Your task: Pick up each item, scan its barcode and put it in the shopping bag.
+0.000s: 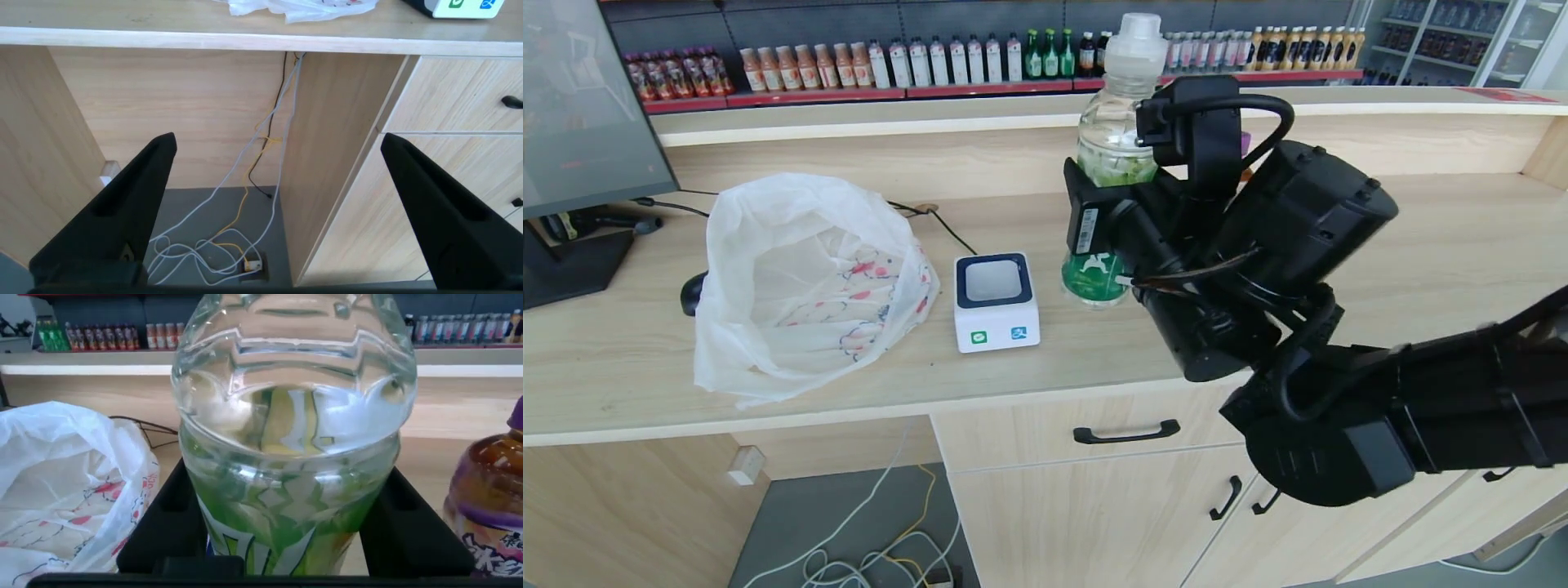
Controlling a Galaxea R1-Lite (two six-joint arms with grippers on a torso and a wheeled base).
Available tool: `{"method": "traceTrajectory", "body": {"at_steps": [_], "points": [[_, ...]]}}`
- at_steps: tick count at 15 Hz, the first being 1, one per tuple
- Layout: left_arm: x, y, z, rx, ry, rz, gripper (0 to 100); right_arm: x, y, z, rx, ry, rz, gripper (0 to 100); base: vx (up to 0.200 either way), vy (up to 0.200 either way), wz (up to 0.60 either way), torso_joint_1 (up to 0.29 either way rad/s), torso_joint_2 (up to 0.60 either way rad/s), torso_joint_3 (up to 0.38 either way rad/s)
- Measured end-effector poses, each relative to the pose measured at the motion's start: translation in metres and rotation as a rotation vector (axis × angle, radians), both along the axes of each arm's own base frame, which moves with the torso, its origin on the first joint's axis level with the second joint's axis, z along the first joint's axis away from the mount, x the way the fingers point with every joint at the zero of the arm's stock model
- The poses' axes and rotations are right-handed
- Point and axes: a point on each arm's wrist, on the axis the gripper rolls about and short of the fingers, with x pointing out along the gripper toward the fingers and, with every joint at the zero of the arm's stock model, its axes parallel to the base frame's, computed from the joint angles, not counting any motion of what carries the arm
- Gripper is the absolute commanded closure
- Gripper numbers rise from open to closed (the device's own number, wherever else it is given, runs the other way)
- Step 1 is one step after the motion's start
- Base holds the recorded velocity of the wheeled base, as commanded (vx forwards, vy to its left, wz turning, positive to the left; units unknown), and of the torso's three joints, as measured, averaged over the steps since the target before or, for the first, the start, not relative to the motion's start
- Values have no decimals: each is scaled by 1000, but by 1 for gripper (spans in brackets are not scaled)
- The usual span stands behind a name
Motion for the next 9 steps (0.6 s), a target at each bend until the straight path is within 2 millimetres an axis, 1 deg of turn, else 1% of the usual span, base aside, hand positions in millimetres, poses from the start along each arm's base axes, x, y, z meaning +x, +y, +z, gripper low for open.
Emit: {"method": "traceTrajectory", "body": {"at_steps": [2, 4, 6, 9], "points": [[0, 0, 0, 0, 0, 0, 0, -25, -6, 0, 23, 4, -4, 100, 0, 0, 0, 0, 0, 0], [0, 0, 0, 0, 0, 0, 0, -51, -15, -6, 13, 16, 3, 100, 0, 0, 0, 0, 0, 0], [0, 0, 0, 0, 0, 0, 0, -73, -25, -9, 13, 1, 21, 100, 0, 0, 0, 0, 0, 0], [0, 0, 0, 0, 0, 0, 0, -95, -42, -18, 32, -21, 14, 100, 0, 0, 0, 0, 0, 0]]}}
